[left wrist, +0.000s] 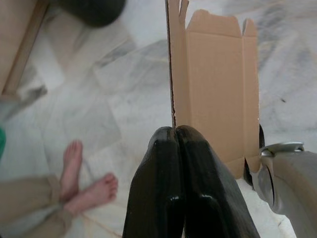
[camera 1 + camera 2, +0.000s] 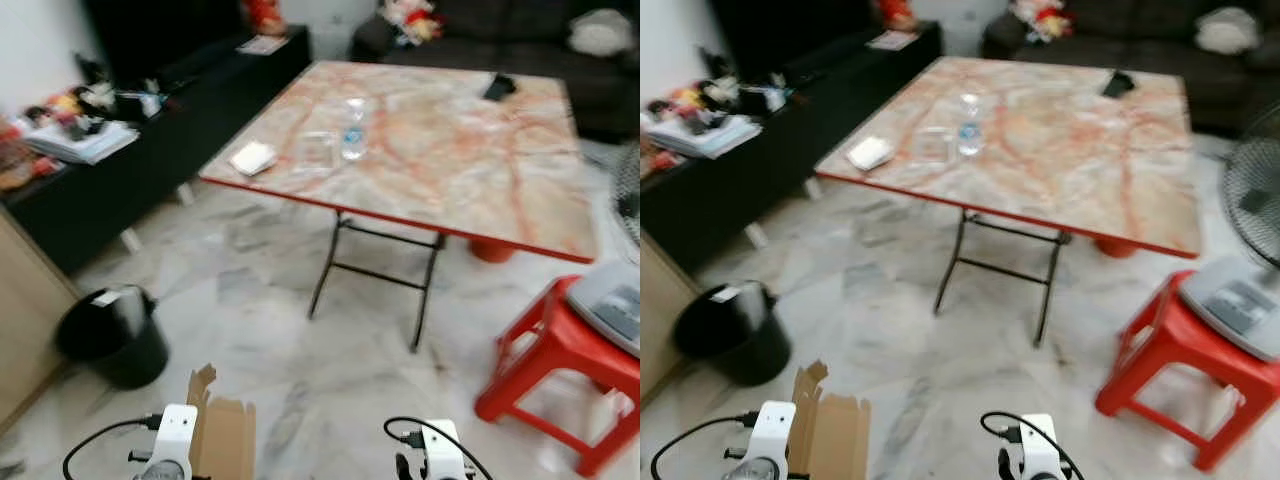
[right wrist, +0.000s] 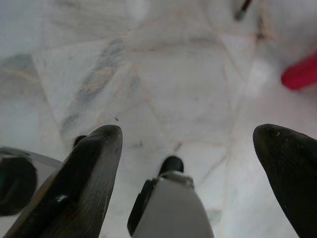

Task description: Picking trash to rubbish bin

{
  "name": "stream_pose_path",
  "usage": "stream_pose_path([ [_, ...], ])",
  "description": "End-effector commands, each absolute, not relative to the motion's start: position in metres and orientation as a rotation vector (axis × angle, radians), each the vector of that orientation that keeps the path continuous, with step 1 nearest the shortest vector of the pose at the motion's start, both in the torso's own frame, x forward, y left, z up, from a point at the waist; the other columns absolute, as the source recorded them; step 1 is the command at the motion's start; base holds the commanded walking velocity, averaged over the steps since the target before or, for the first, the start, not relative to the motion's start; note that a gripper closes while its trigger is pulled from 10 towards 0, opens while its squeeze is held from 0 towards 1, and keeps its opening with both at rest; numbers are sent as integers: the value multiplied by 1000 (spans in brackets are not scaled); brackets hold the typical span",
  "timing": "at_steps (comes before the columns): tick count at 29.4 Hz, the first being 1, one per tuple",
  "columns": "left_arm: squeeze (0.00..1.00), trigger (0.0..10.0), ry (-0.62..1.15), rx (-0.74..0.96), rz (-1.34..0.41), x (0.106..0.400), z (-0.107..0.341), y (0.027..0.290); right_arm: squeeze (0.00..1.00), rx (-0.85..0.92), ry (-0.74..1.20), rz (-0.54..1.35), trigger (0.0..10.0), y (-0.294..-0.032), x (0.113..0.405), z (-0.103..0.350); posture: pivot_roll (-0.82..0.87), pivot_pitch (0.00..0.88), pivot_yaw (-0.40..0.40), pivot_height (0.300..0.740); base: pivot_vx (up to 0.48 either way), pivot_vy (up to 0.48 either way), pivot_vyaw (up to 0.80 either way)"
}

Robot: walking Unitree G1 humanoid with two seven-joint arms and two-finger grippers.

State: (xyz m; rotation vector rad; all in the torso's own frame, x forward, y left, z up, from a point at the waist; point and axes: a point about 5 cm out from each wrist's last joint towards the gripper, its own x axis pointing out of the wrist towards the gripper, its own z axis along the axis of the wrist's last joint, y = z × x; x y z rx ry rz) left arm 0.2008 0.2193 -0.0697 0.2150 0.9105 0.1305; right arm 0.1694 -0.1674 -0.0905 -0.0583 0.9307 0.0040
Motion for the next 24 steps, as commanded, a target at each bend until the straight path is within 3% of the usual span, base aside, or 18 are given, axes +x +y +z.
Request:
stream_pose_path([
  [1,0,10000,927,233,146,198,-70,225,0,-58,935,12,10000,-163,170,-91,-89,2,54,740,0,0,800],
  [8,0,10000,939,247,160,196,-70,228,0,-64,943,15,10000,-162,168,-92,-91,0,64,740,0,0,800],
  [17,0,10000,930,246,160,199,-69,228,0,-56,947,12,10000,-161,166,-93,-95,0,68,740,263,0,800],
  [24,0,10000,928,240,160,200,-69,226,0,-22,953,19,10000,-160,166,-93,-97,0,63,740,308,0,159],
])
